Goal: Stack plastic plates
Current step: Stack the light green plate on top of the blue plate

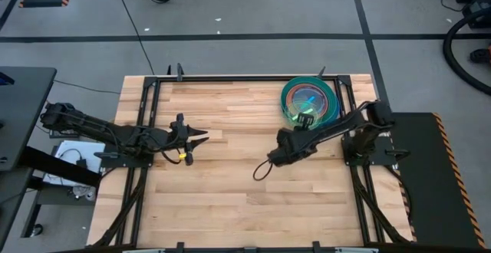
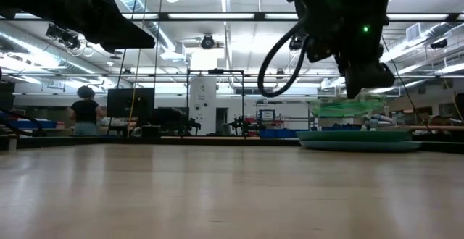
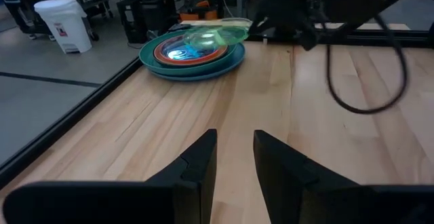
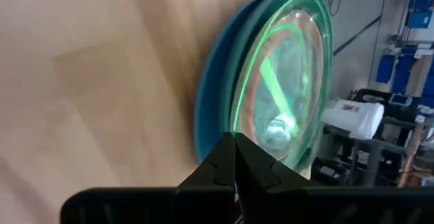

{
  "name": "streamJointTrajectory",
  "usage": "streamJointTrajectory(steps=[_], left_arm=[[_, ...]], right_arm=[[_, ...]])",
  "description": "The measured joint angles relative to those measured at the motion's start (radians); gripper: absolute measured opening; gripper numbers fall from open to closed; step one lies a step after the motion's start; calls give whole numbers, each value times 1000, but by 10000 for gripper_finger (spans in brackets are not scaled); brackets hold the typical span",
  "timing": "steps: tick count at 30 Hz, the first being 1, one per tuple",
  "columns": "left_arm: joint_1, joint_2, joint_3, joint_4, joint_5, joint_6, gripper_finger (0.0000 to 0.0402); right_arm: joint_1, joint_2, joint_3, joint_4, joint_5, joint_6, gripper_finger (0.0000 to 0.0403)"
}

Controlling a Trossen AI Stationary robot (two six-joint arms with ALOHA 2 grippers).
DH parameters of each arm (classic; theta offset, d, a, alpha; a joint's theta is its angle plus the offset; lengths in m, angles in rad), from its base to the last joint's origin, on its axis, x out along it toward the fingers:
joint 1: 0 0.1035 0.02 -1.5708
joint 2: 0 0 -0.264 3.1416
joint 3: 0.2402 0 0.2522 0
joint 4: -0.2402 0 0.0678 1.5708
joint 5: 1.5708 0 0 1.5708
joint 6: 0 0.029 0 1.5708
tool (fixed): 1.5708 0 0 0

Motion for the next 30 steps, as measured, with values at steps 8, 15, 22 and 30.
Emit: streamJointTrajectory(steps=[8, 15, 22, 30], left_arm=[[0, 0, 0, 0, 0, 1, 105], [0, 0, 0, 1, 0, 3, 105], [0, 0, 0, 1, 0, 3, 105], [0, 0, 0, 0, 0, 1, 105]], right_arm=[[-132, -168, -192, 207, 27, -151, 6], [-262, -213, -341, 421, 27, -359, 6], [-368, -213, -408, 547, 27, -479, 13], [-419, -213, -408, 567, -11, -557, 70]])
